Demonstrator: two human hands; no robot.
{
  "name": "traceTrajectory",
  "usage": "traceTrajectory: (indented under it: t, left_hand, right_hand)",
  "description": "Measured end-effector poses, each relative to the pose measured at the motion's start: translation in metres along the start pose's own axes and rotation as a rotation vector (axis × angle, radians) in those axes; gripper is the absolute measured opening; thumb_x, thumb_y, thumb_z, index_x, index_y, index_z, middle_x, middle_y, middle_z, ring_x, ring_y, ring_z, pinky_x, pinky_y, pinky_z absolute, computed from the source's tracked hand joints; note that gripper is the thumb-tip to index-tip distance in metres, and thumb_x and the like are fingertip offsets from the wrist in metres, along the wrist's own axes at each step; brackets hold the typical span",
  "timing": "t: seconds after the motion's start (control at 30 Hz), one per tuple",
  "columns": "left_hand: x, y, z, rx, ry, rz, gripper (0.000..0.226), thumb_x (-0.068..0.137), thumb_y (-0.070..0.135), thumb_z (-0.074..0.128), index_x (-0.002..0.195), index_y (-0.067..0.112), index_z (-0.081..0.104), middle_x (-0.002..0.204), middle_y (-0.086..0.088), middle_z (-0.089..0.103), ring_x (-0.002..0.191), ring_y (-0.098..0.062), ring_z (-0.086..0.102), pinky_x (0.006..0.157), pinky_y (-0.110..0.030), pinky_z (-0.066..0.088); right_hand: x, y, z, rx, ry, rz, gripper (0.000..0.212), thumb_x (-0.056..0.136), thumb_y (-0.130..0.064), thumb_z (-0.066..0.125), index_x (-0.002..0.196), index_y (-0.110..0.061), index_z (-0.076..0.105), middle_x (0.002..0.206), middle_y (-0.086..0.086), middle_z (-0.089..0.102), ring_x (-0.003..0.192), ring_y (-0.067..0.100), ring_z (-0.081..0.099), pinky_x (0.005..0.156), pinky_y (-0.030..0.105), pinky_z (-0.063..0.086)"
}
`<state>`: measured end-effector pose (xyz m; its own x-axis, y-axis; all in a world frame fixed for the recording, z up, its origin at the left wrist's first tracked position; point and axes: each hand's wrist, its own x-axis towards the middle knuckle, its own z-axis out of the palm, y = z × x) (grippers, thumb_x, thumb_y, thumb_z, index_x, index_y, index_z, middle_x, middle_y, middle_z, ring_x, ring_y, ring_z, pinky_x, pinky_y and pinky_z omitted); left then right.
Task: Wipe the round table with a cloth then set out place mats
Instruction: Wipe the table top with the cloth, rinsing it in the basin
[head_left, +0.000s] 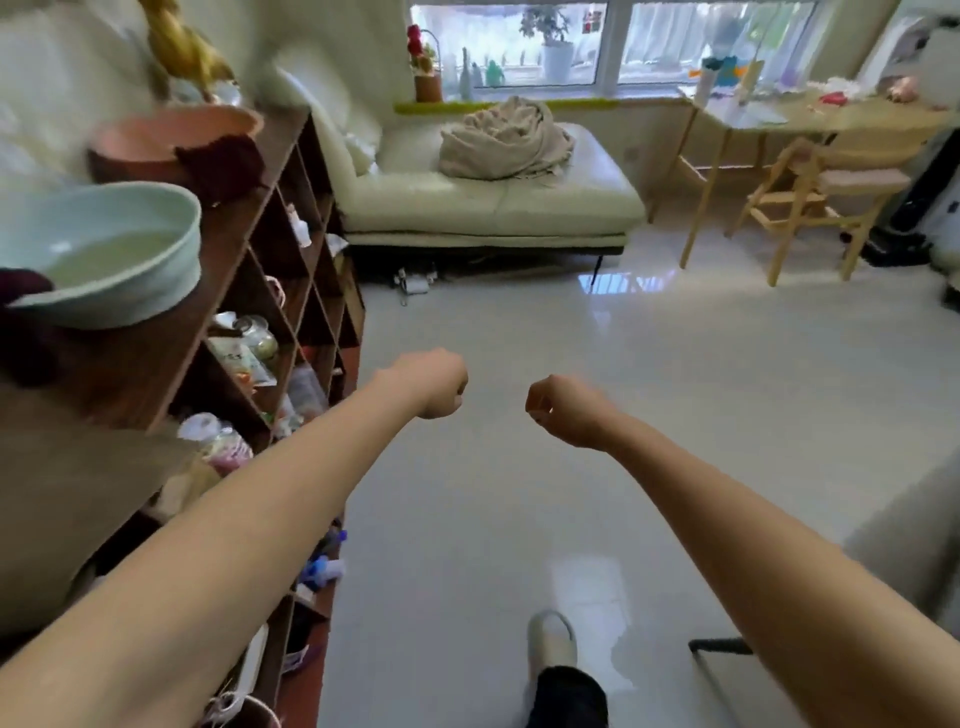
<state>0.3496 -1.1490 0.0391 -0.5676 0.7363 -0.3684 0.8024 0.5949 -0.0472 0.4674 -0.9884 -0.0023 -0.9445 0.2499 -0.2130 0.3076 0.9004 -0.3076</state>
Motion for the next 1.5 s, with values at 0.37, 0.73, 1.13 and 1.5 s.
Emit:
traceTrajectory:
  t: [0.37,0.73,1.13,1.5]
  left_hand:
    - [0.01,-0.182,-0.05,-0.347,0.287,-0.673,0.03,0.092,0.029,0.054,0.12,0.026,0.062,0.12,-0.003,0.063,0.111,-0.026,0.058,0.09,-0.038,0.049]
    - [-0.083,-0.341,-0.018,-0.519,0.59,-1.266,0.047,0.094,0.022,0.056,0.139,0.013,0.045,0.14,-0.01,0.046,0.125,-0.029,0.048,0.101,-0.042,0.042]
    - [-0.109,-0.48,0.036,-0.87,0.607,-1.499,0.061,0.099,0.028,0.052,0.15,0.009,0.025,0.153,-0.012,0.032,0.138,-0.028,0.035,0.112,-0.038,0.031]
    - [-0.085,-0.481,0.059,-0.832,0.836,-1.76,0.007,0.093,0.018,0.061,0.093,0.011,0.06,0.099,-0.006,0.063,0.094,-0.021,0.058,0.077,-0.027,0.041]
  right_hand:
    - [0.256,-0.13,-0.062,-0.024,-0.062,-0.562,0.021,0.093,-0.015,0.05,0.094,-0.012,0.07,0.095,0.004,0.07,0.086,0.022,0.065,0.078,0.036,0.055]
    - [0.364,-0.359,-0.045,0.105,-0.099,-1.036,0.027,0.088,-0.013,0.052,0.109,-0.01,0.07,0.103,0.008,0.072,0.094,0.027,0.067,0.083,0.038,0.053]
    - [0.421,-0.536,0.007,0.042,-0.323,-1.211,0.046,0.091,-0.003,0.044,0.136,-0.011,0.051,0.134,0.011,0.057,0.122,0.029,0.054,0.101,0.037,0.042]
    - [0.468,-0.613,0.054,-0.111,-0.453,-1.549,0.011,0.084,-0.015,0.064,0.094,-0.014,0.058,0.105,0.003,0.057,0.113,0.028,0.05,0.084,0.034,0.041]
